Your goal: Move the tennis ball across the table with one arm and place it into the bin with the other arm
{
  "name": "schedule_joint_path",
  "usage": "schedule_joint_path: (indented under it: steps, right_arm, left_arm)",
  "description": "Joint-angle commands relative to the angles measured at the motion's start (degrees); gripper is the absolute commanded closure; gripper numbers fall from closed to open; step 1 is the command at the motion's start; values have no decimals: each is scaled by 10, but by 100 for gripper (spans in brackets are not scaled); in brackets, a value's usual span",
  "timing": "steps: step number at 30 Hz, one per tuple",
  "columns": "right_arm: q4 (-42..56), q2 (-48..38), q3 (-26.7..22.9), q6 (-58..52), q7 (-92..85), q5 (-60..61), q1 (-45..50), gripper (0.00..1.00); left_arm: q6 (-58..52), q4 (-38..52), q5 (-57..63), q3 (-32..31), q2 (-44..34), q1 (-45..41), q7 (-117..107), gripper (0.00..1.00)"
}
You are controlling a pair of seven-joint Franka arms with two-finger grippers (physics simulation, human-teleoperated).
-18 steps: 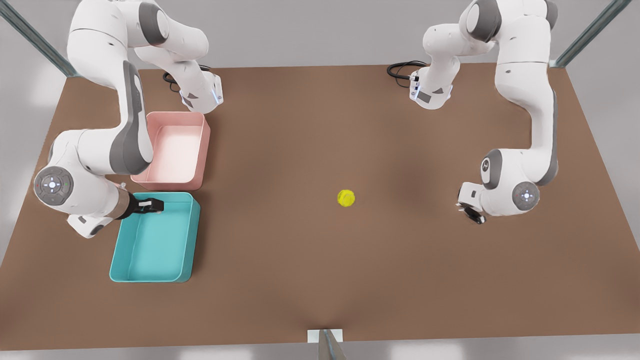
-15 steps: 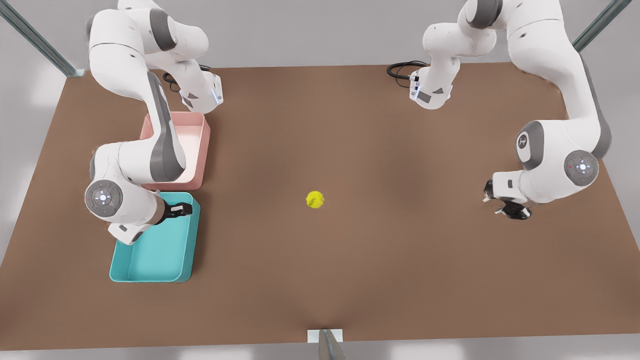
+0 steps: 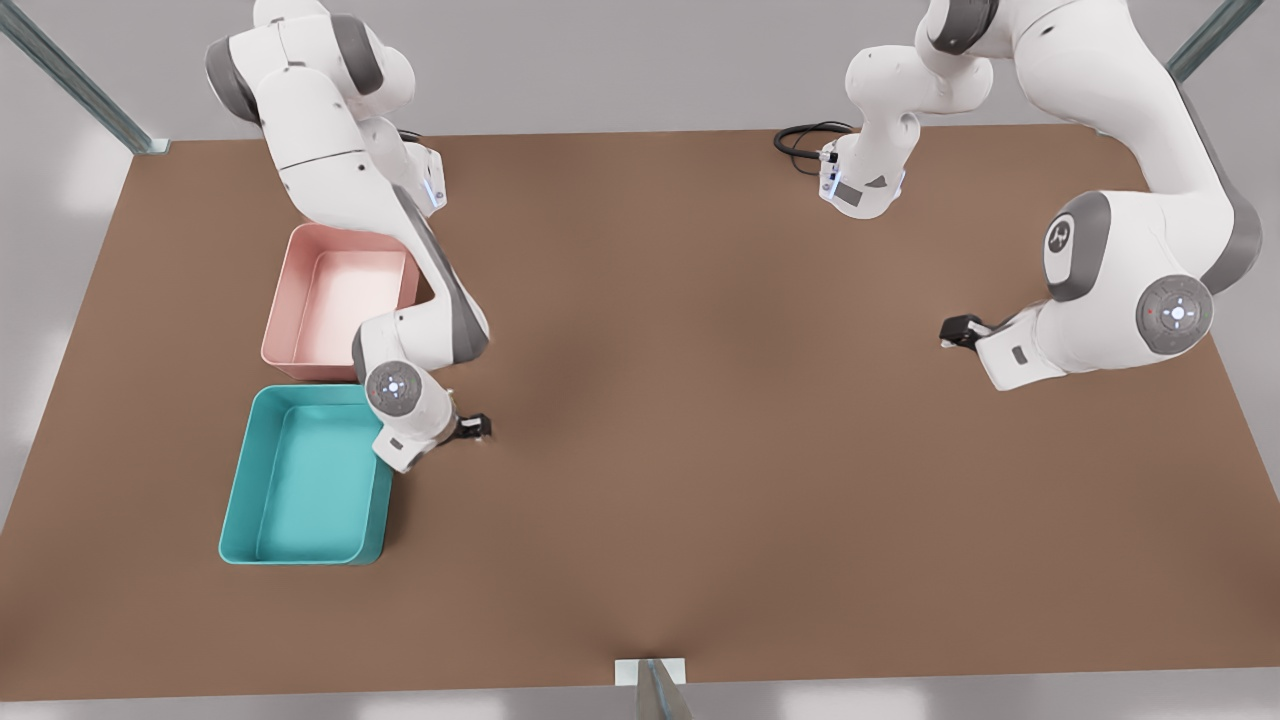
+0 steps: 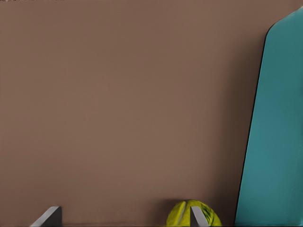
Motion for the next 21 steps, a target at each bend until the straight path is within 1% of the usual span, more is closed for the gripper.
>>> schedule_joint_path:
  steps: [1, 3, 13, 16, 17, 21]
  right_arm:
    - [-26, -16, -1, 90, 113, 0, -5, 0]
    - [-40, -21, -1, 90, 111, 0, -6, 0]
    - [-41, -19, -2, 89, 91, -3, -13, 0]
    - [-94, -37, -2, 71, -22, -3, -15, 0]
    - [-103, -39, -2, 70, -99, -2, -16, 0]
    - [-94, -27, -3, 69, -318, -3, -32, 0]
  left_arm:
    - [-17, 0, 0, 0, 0, 0, -252, 0]
    - [-17, 0, 0, 0, 2, 0, -252, 0]
    - [-18, 0, 0, 0, 2, -2, -253, 0]
    - [-19, 0, -1, 0, 2, -2, -253, 0]
    - [-20, 0, -1, 0, 2, -3, -253, 0]
    - [-21, -1, -1, 0, 2, -3, -254, 0]
